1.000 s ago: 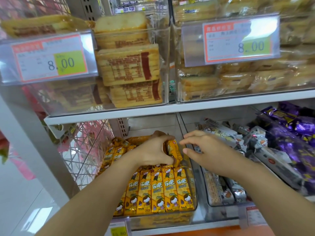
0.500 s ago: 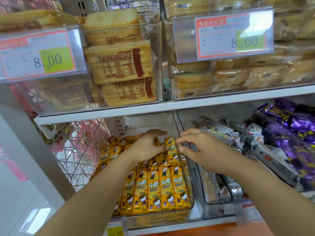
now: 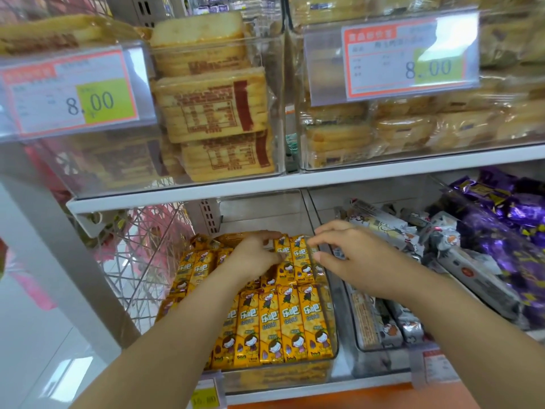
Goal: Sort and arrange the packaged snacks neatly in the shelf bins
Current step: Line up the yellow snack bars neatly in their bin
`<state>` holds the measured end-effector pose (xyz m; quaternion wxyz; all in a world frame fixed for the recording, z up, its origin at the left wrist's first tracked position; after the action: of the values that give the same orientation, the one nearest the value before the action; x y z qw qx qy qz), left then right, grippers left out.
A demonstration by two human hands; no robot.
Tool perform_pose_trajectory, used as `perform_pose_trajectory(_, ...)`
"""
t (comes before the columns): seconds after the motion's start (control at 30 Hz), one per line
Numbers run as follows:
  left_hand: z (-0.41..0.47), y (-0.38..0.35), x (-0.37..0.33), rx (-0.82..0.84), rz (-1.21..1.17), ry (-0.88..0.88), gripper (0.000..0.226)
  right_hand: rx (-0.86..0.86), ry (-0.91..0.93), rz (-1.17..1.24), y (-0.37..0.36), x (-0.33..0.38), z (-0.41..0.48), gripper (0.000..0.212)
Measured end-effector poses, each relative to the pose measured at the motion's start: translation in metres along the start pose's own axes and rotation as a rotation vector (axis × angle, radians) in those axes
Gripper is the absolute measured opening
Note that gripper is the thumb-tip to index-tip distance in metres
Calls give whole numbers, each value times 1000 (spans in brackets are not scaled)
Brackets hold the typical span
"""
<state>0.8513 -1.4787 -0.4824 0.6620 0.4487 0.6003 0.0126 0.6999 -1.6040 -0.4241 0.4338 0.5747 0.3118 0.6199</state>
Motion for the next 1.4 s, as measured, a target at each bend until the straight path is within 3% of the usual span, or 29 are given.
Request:
perform_pose_trajectory(0.07,-3,1,-6,-34,230,-90,50,0,0,-2,0,0,0,34)
perform_pose_trajectory(0.17,-11,7,-8,41,304,-125,48,-3,-1,0,-1,-1,-1,33)
perform_pose_trajectory(0.27,-22,20,-5,106,257,-102,40,-13,-12,-11,0,1,-1,32)
perform_pose_trajectory(0.37,-34,45,1,-17,197,-108,33,-98,0,-109,2,14,2,32)
perform_pose_trajectory(0.47,-56,65,7,-187,45,-153,26,-157,64,-41,-1,42,14,30)
perform_pose_trajectory(0.63,-100,82,27,-323,-174,-209,29,-8,-9,-8,-34,71,69,38)
perform_pose_trajectory(0.9,-110,74,49,-358,-215,-245,40,135,-284,-183,-86,41,146,48)
perform_pose_trajectory(1.03,-101,73,54,-356,-253,-197,40,211,-270,-168,-96,30,157,43)
perform_pose_trajectory(1.2,-101,72,54,-357,-278,-171,39,139,-220,-24,-97,31,160,48)
perform_pose_trajectory(1.4,-107,72,50,-361,-257,-169,38,91,-217,-31,-95,33,157,45)
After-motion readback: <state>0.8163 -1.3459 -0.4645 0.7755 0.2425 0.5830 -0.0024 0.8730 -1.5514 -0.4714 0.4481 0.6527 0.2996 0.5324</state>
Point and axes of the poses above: each hand's wrist, its own z-axis towards the middle knuckle, its own y-axis out of the back of the hand, x = y × z, the point moved 2 cm from there along z, towards the middle knuckle, and after that the axes turned 1 degree about -x, right-handed, at the moved point
